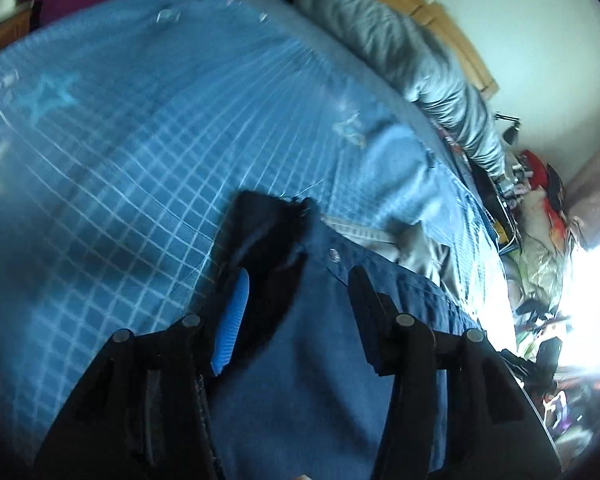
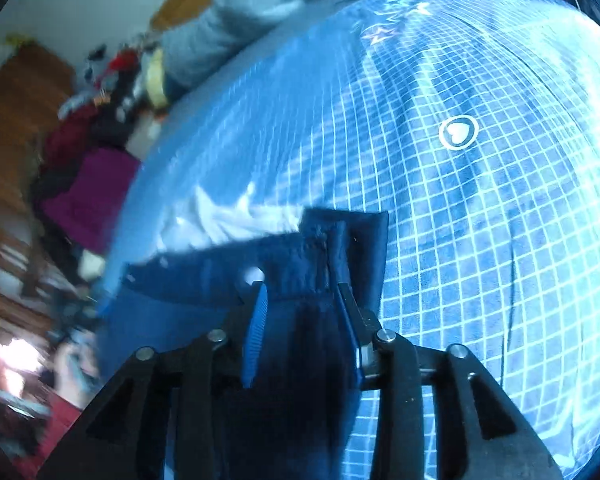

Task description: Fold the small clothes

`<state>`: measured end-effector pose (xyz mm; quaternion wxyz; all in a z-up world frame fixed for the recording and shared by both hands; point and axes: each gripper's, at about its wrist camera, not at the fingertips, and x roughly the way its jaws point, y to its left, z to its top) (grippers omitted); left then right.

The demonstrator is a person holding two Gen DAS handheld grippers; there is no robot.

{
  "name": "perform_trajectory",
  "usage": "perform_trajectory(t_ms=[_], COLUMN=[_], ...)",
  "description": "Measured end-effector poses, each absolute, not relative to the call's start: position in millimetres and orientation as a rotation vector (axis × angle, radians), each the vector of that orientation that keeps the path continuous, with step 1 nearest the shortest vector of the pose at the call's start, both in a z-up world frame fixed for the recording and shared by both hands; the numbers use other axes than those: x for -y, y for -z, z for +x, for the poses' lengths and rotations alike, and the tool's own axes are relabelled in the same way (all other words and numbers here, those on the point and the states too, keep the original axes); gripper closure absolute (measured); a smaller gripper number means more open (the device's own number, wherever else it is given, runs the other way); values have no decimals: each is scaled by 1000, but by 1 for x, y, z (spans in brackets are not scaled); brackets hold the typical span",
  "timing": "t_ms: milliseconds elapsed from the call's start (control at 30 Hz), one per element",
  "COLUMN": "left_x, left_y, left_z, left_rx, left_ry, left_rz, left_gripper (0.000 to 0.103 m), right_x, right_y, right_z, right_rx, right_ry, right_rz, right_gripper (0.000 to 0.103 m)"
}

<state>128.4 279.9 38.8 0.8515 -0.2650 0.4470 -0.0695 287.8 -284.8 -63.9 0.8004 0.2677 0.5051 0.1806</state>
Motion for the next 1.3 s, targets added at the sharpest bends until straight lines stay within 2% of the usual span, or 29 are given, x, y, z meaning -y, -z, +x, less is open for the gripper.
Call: perform_trajectory(t_ms=[67,233,300,333,367,433,467,633,700,767,833,967,1033,1067,1133,1200,1300], left_x=[-285,-303,-309,-310,-305,-301,-297,-272,-261,-259,-253,-245,-261,-271,-285,-298,-325], left_y=[-50,-54,-48,-46,-48,-45,-43,-40,-40,-43,-45,-29,-3,1,-3,-14,-33], left_z=[107,65,51,48,49,45,46,41,57,77,105,131,139,137,127,110,66], left_rx=[-913,-892,-898,-903,-908,-912,-912,-926,-939,-936,-945,-999,-1072,-1067,-1036,-1029,-965], left_ry=[155,95,78,72,67,68,72,110,129,115,110,126,-12,-25,-60,-212,-262], left_rz=[-524,-491,-500,-495,-489,-492,-500,-460,-423,-392,-346,-273,-274,-302,-329,-260,-393], left_gripper=[44,44,44,44,44,44,44,44,44,44,44,44,45,47,45,46,45], right_x=[270,244,240,241,244,260,273,317,314,302,289,275,271,272,277,283,289], right_y=[69,73,78,78,77,74,75,80,78,71,67,74,78,79,77,73,67], right_z=[291,299,302,302,302,301,301,299,293,281,264,227,213,205,191,180,158], right_rx=[-1103,-1080,-1101,-1098,-1092,-1078,-1066,-1066,-1075,-1067,-1055,-1039,-1036,-1028,-1015,-1017,-1010], right_ry=[-375,-298,-300,-296,-283,-269,-262,-158,-204,-241,-270,-288,-276,-271,-264,-238,-210], right_rz=[485,303,301,299,301,366,421,489,489,457,460,503,505,519,556,552,529], right_gripper=[61,46,46,57,75,96,103,103,102,92,90,70,70,70,70,60,59])
